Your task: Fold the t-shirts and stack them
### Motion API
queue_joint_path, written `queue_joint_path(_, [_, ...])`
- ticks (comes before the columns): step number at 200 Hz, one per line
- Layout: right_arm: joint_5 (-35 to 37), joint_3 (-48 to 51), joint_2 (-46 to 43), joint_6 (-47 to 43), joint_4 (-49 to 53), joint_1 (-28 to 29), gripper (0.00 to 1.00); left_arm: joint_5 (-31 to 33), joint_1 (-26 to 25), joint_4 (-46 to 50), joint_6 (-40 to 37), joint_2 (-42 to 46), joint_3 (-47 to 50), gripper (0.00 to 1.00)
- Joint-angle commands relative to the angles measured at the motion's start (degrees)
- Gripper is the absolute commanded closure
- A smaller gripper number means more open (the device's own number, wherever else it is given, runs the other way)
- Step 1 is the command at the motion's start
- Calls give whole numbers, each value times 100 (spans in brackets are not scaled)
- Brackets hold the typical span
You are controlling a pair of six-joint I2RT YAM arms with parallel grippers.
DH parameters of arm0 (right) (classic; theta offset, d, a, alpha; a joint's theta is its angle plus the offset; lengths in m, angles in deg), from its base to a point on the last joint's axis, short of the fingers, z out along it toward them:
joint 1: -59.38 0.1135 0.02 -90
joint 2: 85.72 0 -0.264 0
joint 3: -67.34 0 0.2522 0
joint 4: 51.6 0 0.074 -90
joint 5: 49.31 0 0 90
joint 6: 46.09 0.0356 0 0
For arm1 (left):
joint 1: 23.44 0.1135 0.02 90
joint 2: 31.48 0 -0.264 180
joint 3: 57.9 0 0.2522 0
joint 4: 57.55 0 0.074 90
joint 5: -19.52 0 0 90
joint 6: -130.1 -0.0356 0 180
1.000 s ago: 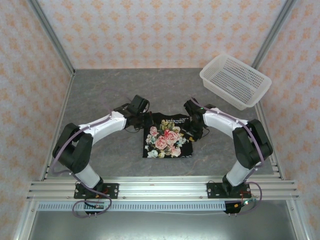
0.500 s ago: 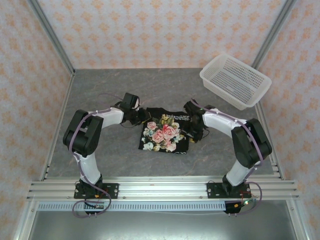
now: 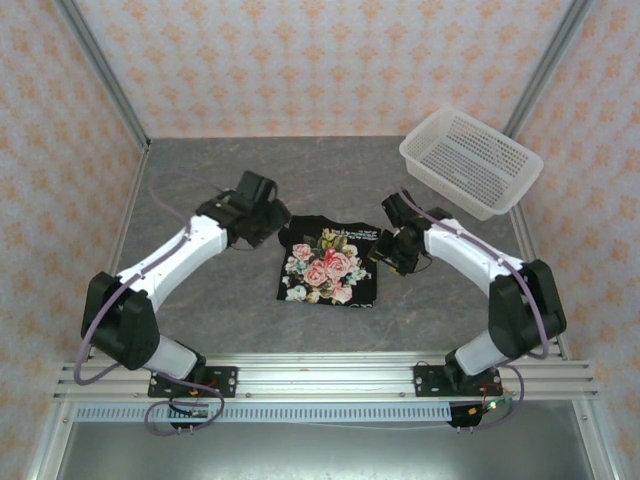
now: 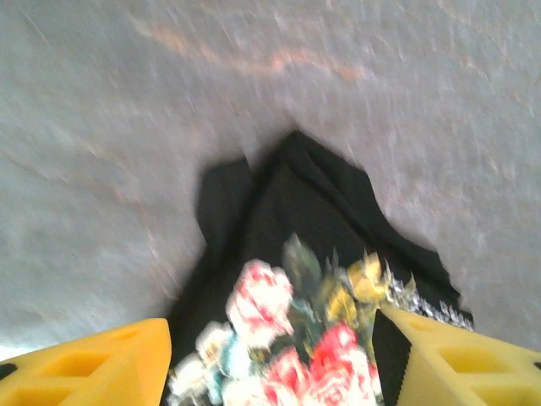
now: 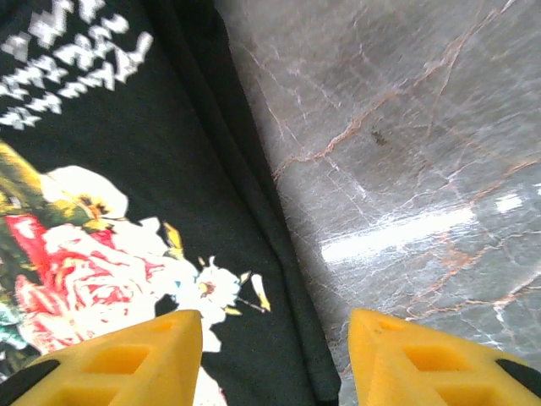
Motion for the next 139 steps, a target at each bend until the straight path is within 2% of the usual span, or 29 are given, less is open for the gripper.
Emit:
queue_joint_path(1, [344, -185, -463, -77, 273, -55, 48, -363, -913, -231, 1819, -197, 380, 32])
queue_joint_path(20, [373, -234, -661, -82, 420, -81, 47, -616, -1529, -926, 3076, -520, 643, 22])
queue_joint_path(36, [397, -225, -763, -114, 512, -100, 47, -629, -1940, -1781, 4136, -686, 927, 21])
queue_joint_path(58, [390, -145, -893, -127, 604, -138, 47, -325, -2378, -2048, 5144, -843, 944, 17])
queue_joint_path(77, [399, -22, -1072, -103, 623, -159, 47, -124, -2518, -2299, 5543, -1105, 911, 16])
queue_joint_path(105, [424, 73, -1280, -92, 734, -185, 47, -246, -2542, -2300, 6160, -1550, 983, 16])
queue_joint_path(139, [493, 104, -1425, -83, 826, -238, 47, 19, -2483, -2585, 6815, -1930, 1201, 21])
